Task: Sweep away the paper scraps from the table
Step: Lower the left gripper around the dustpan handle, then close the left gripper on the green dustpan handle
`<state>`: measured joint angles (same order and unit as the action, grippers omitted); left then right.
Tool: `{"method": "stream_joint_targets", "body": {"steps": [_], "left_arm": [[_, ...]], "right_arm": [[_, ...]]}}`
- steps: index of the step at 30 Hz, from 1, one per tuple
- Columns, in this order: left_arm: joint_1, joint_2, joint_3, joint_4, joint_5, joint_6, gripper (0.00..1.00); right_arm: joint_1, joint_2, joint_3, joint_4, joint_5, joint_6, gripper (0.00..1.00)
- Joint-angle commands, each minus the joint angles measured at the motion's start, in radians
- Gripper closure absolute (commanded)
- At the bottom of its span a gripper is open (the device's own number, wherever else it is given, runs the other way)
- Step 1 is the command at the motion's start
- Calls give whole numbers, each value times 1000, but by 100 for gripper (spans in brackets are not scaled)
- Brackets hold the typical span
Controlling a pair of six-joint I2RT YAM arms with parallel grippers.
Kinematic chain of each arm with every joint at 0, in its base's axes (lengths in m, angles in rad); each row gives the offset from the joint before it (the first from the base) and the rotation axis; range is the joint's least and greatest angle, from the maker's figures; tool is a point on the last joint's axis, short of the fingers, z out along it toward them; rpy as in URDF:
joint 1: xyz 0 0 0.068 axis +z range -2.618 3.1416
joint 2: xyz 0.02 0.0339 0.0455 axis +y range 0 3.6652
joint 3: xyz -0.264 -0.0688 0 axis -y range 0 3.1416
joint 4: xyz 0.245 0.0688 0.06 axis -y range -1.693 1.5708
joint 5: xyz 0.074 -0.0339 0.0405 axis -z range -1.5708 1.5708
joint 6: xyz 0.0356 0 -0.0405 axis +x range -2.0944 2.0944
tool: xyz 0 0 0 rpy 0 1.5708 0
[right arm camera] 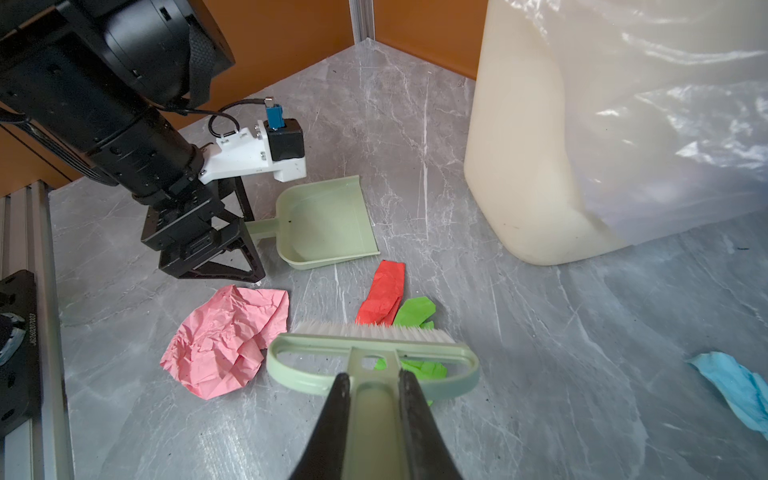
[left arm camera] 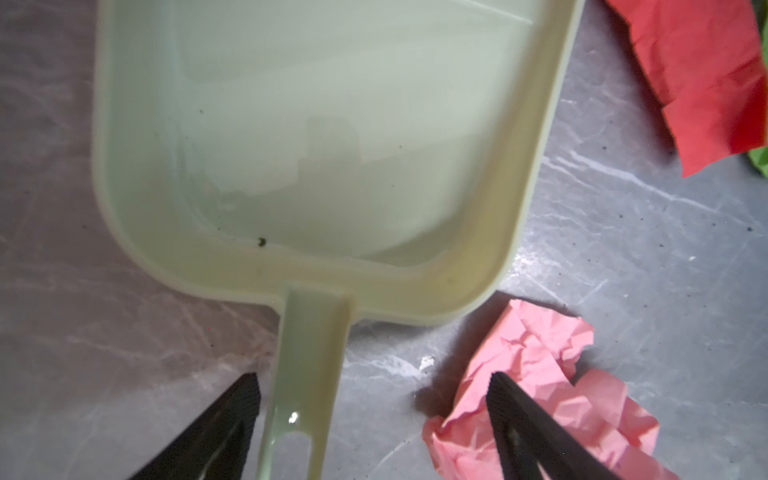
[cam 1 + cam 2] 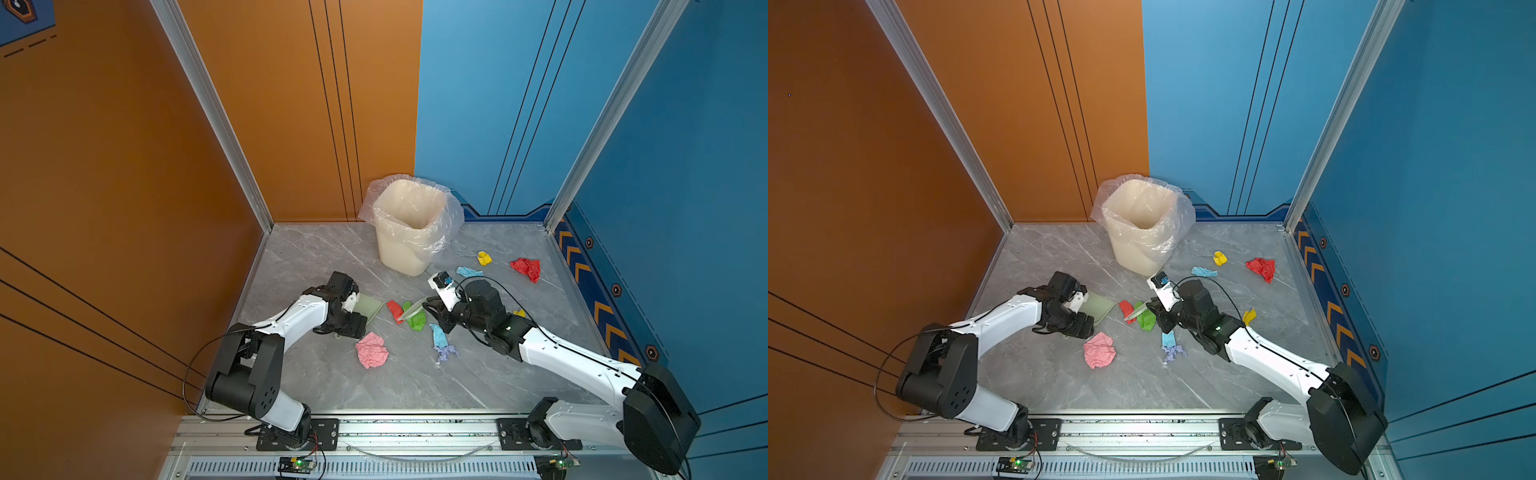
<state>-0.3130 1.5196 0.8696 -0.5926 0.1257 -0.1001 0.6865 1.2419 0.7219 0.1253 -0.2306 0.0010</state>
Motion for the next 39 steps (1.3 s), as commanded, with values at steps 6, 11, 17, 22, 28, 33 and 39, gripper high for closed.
{"method": "stream_joint_targets", "body": {"steps": [6,11,17,22,28,33,39], "left_arm": [[-34,-38,-33,30,30,-97,13],[-62,-26,-33,42,9,-140,12],[-94,-41,-76,84,-35,-244,13],[-113,-99,-165,193,-67,-338,13],[-113,-130,-190,206,-112,-352,17],[-100,-130,-187,202,-118,-339,17],[-92,-139,-185,200,-138,-320,22]], "right_arm": [[-5,-4,-13,28,8,16,100],[-6,-8,-17,30,5,17,100],[-7,-11,-18,30,4,19,100],[-8,-12,-18,34,6,19,100],[-10,0,-10,35,-10,26,100],[-8,3,-10,40,-11,34,100],[-8,-3,-16,40,-6,37,100]]}}
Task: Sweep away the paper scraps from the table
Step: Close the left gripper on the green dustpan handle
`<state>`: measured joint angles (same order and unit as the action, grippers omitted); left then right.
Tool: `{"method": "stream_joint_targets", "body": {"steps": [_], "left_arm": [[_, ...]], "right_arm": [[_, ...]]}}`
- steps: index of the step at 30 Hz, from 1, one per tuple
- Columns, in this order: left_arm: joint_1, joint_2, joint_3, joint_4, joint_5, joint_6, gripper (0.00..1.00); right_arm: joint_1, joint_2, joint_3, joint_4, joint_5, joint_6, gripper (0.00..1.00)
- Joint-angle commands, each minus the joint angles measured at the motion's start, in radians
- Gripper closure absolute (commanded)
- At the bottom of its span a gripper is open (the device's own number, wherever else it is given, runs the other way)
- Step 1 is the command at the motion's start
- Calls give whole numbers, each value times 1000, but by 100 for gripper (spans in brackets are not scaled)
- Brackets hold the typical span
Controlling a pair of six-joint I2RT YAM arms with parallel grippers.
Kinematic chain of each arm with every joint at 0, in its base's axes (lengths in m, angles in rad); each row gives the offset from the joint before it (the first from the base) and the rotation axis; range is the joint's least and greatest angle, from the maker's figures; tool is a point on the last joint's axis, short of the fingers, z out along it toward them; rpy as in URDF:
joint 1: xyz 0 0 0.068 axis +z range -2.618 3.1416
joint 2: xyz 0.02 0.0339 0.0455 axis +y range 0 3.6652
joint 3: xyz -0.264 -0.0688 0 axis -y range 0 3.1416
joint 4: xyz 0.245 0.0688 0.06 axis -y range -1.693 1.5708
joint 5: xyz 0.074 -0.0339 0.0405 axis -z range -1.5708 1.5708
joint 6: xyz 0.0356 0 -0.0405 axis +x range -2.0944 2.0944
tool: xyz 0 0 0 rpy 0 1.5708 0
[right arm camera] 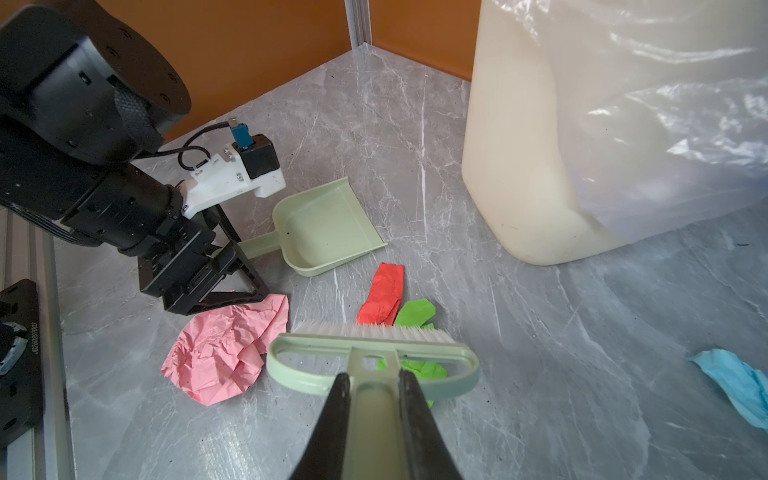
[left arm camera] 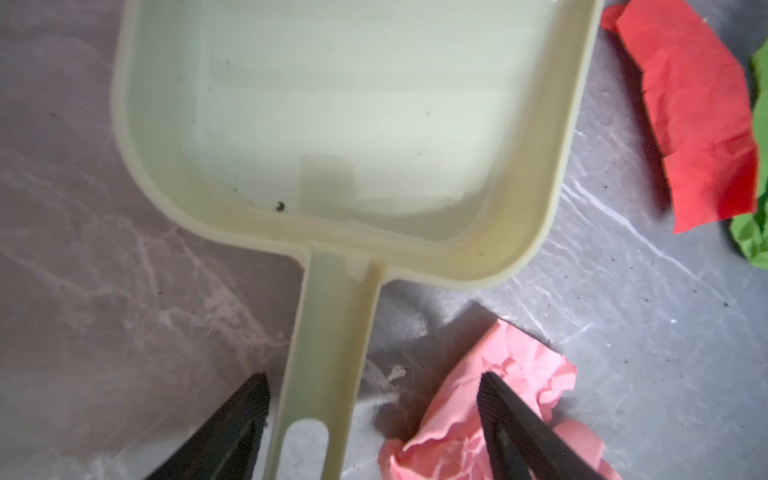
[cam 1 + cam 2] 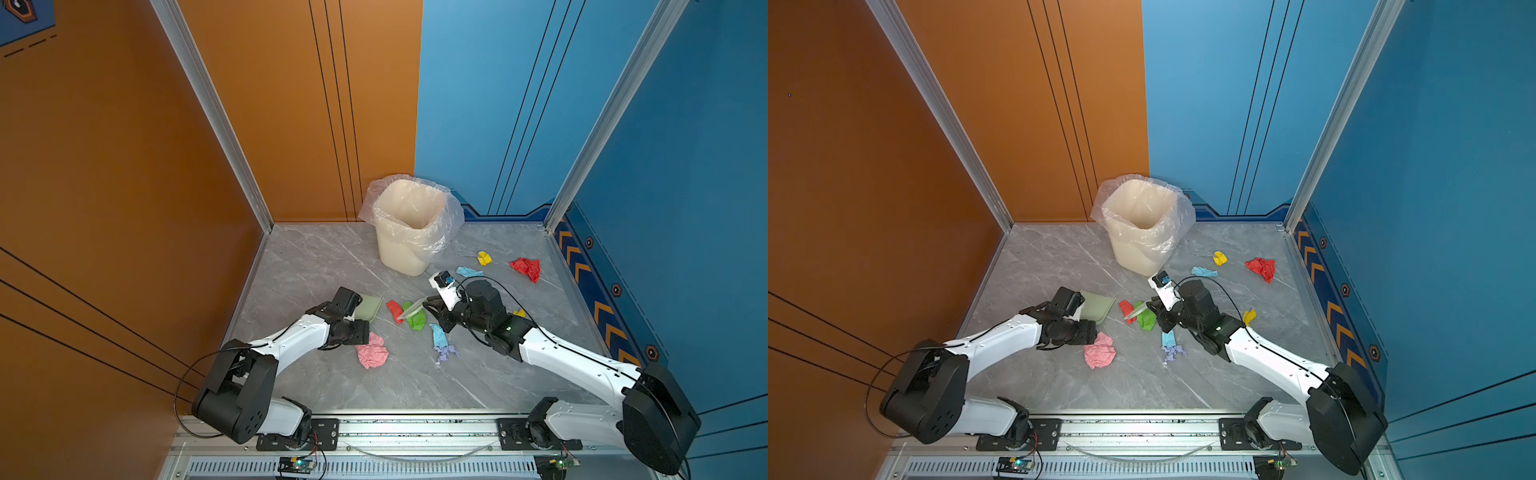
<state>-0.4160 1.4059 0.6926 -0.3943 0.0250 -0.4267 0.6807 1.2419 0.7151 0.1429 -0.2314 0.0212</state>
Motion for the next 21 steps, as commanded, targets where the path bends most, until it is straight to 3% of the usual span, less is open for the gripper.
{"method": "stream_joint_targets", "body": {"steps": [1,21], "left_arm": [[11,-30,-9,3,-39,8,23],[13,-10,-16,38,-77,26,47]], "right_arm": [[-3,-2,-10,23,-4,16,100],[-3,1,-21,29,1,17,100]]}}
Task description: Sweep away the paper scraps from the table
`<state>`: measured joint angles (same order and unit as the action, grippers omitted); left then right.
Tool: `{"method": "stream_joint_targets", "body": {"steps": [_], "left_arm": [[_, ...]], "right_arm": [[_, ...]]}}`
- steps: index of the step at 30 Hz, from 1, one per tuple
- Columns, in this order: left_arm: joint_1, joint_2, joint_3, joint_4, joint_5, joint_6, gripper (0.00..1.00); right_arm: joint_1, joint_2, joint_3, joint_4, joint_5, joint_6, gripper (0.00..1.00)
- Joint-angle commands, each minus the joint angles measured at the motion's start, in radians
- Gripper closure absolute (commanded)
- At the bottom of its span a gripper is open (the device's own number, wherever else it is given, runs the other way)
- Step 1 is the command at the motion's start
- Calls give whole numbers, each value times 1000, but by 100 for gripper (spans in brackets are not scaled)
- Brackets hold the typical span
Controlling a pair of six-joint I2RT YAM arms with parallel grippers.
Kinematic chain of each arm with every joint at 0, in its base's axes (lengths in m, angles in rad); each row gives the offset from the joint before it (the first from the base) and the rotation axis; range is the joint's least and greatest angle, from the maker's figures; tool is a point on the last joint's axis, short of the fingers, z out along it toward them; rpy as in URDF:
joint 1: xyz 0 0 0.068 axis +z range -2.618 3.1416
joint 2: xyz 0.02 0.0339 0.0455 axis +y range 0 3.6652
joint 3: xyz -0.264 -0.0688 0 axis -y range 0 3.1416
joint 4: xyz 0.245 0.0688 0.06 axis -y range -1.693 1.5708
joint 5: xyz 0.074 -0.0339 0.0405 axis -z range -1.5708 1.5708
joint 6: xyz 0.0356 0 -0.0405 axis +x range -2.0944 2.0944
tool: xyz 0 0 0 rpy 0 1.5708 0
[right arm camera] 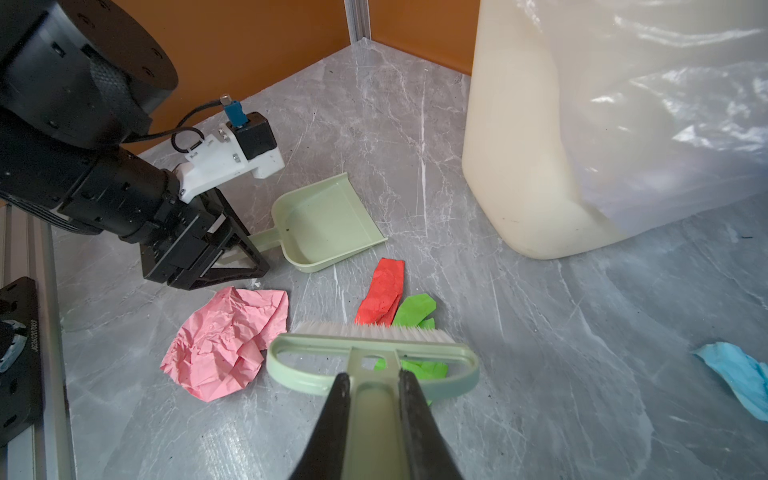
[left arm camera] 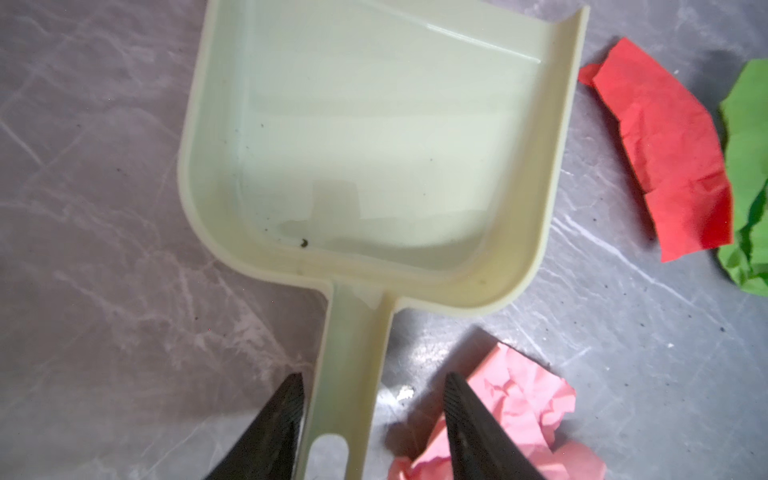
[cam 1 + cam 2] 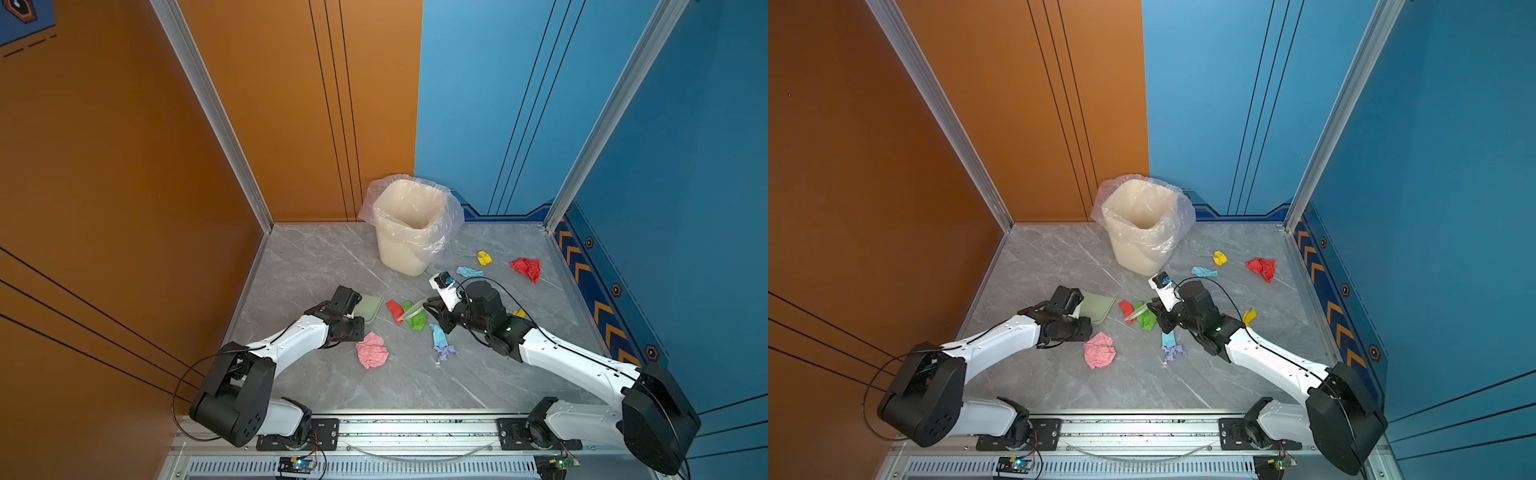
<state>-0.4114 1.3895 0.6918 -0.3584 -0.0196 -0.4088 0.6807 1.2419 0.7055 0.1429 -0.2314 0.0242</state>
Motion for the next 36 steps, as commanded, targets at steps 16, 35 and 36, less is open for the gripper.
{"method": "stream_joint_targets", "body": {"steps": [16,35,36], "left_arm": [[-22,13,-53,15,-95,-10,59],[-24,108,-1,36,-93,4,76],[-25,109,1,37,-92,4,76]], "right_arm": [[-3,2,-18,37,-2,13,100],[-4,4,-27,42,3,15,100],[-4,4,-26,43,2,16,100]]}}
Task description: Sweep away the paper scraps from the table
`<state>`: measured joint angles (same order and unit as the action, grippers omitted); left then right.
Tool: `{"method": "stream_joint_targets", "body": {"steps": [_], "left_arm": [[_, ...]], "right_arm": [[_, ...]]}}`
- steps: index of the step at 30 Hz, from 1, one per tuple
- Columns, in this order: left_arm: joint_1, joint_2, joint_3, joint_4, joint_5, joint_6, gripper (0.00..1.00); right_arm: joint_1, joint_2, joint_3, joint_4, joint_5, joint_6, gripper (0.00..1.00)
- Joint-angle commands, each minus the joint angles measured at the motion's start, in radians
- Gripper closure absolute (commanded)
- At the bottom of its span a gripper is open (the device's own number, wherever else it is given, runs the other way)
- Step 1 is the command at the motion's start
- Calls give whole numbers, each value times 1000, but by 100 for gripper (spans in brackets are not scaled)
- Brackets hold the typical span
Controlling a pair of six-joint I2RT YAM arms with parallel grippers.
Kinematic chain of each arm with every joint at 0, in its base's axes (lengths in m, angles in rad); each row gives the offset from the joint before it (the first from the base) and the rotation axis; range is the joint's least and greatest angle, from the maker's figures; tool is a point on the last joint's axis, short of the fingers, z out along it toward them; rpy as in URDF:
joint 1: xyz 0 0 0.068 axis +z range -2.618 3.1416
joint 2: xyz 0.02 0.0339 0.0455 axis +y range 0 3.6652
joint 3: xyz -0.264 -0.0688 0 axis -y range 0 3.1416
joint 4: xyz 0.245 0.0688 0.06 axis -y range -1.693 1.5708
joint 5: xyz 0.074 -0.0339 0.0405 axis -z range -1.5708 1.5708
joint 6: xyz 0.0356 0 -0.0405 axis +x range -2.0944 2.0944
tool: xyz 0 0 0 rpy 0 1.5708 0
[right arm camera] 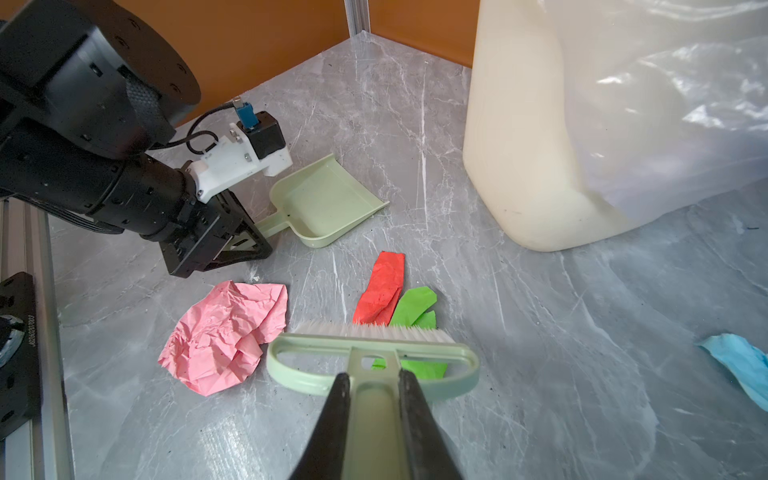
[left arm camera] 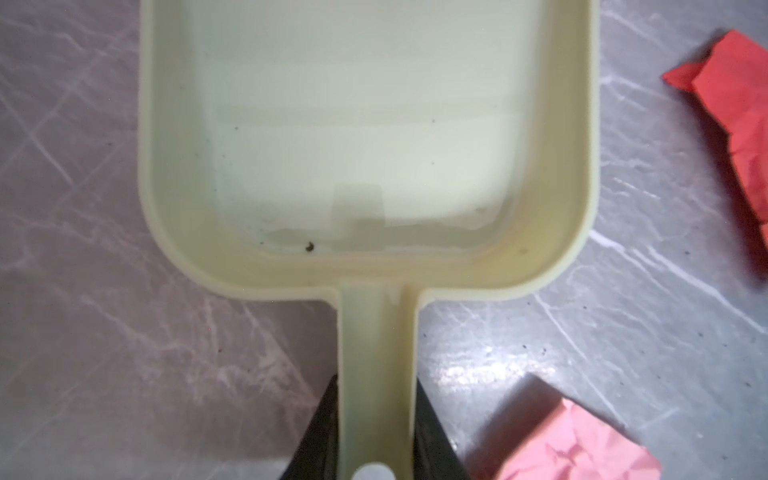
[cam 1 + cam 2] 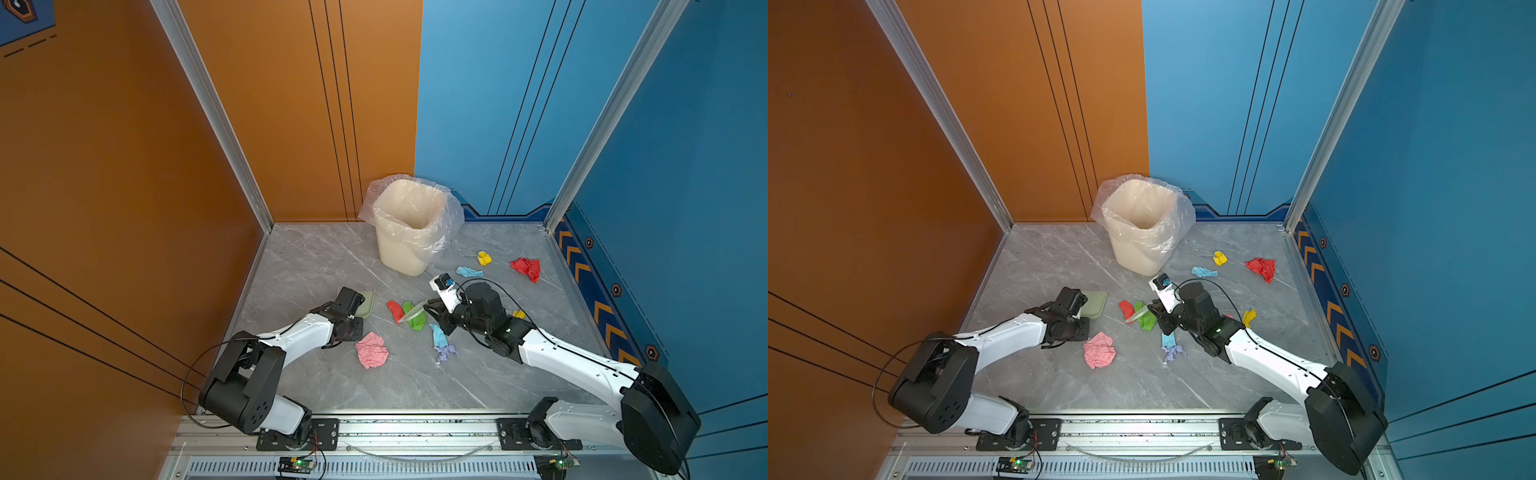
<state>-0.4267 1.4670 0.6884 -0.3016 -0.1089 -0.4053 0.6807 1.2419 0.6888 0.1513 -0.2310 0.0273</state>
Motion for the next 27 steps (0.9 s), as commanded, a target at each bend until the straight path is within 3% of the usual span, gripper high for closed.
{"method": "stream_joint_targets", "body": {"steps": [1,9,18,27], "left_arm": [[-10,33,6,-20,-3,0,76],[-14,53,20,-21,-2,-4,77],[-24,74,34,-14,-33,-16,67],[-31,99,40,7,-38,-30,74]], "right_arm": [[-4,5,-9,34,1,12,100],[-7,17,-8,41,-6,11,100],[-10,26,-6,50,-13,16,100],[-13,33,-5,54,-18,17,100]]}}
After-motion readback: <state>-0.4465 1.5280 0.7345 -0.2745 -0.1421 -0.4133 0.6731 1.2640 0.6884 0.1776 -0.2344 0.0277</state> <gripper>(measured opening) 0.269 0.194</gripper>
